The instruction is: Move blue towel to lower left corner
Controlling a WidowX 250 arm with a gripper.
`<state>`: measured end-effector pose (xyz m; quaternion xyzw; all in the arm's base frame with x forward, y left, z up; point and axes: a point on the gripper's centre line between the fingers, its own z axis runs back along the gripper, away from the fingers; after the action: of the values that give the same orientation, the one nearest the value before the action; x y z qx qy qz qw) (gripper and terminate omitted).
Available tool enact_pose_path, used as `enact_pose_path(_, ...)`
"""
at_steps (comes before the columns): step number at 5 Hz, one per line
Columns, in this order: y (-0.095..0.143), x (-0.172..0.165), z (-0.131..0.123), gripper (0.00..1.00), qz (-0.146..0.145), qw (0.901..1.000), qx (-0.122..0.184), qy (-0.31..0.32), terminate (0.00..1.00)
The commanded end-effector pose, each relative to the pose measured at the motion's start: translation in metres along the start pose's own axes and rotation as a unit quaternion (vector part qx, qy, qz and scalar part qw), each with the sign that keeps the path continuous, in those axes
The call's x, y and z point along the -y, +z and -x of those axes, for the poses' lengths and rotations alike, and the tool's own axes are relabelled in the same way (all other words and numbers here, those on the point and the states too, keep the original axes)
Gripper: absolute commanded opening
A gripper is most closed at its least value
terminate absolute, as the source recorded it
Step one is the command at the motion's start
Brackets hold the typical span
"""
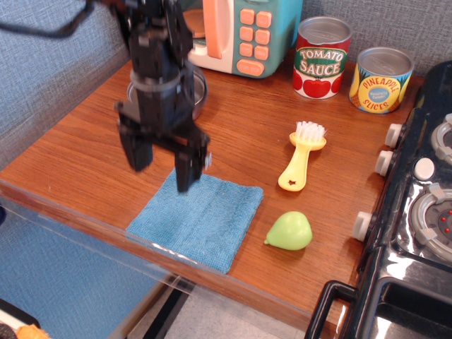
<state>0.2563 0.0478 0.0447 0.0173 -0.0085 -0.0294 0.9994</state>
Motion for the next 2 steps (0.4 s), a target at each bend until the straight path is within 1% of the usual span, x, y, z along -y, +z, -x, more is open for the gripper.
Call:
enact_pose_path(1,-0.0140,0.0234,0.0048,1.00,-0.021,0.9994,0.015,-0.022,0.00)
enact_pose_path(2,-0.0205,0.0327,0.0012,1.00,-0.016,0.9995,0.012,-0.025,0.00)
